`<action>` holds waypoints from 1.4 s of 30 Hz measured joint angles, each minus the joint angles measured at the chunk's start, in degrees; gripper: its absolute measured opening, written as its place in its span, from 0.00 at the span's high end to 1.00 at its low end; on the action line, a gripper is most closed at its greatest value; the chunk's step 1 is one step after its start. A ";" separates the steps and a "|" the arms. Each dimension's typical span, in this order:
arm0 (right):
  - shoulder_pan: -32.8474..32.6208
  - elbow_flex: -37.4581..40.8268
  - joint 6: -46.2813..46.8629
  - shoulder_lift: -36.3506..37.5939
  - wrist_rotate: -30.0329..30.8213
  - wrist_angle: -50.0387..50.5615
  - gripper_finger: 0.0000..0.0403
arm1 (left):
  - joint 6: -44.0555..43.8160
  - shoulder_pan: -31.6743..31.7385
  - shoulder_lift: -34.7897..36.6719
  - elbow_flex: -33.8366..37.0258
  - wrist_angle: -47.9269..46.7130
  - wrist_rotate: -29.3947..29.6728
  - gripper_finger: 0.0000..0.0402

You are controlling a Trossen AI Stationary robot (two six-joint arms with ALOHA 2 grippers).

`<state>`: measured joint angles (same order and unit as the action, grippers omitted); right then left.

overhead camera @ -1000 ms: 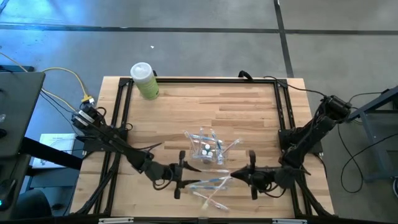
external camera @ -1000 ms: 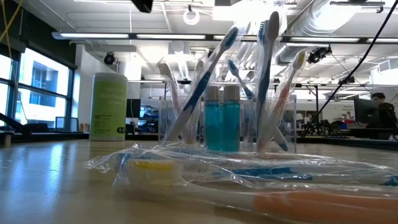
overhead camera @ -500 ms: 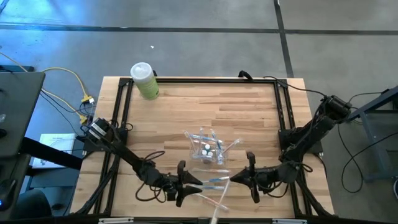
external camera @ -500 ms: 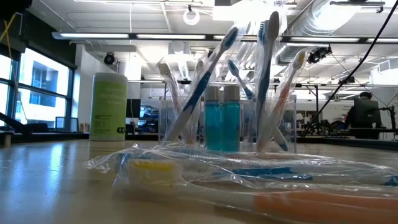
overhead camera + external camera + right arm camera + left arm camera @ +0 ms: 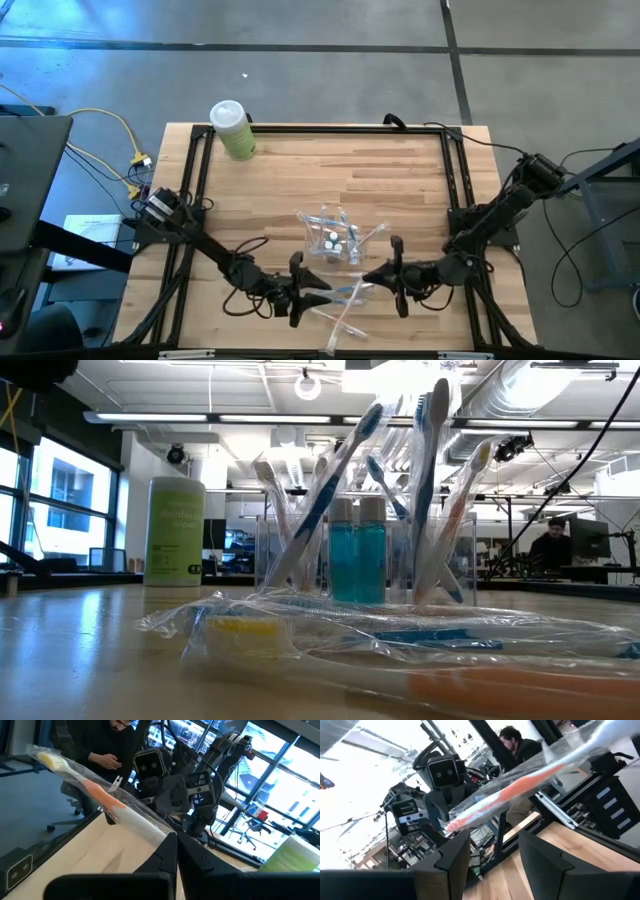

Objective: Pick & Place toothbrushing station
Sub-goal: Put the orange toothbrush into the transparent organizer

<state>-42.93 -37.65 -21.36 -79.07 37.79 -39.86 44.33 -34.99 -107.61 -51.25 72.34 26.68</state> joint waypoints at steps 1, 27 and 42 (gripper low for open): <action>0.36 -0.02 0.04 0.00 -0.12 -0.11 1.00 | -0.35 0.14 0.00 -0.06 -0.03 -0.03 0.60; 5.61 -0.02 2.07 0.00 1.62 -2.40 1.00 | 6.65 1.52 0.04 -1.11 8.68 -5.68 0.59; 6.50 -0.02 3.16 0.00 4.27 -0.77 1.00 | -0.27 3.19 0.04 -1.11 10.47 -6.61 0.59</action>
<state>-36.43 -37.67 -18.20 -79.07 42.06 -40.63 44.06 -31.80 -107.57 -52.36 82.81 20.07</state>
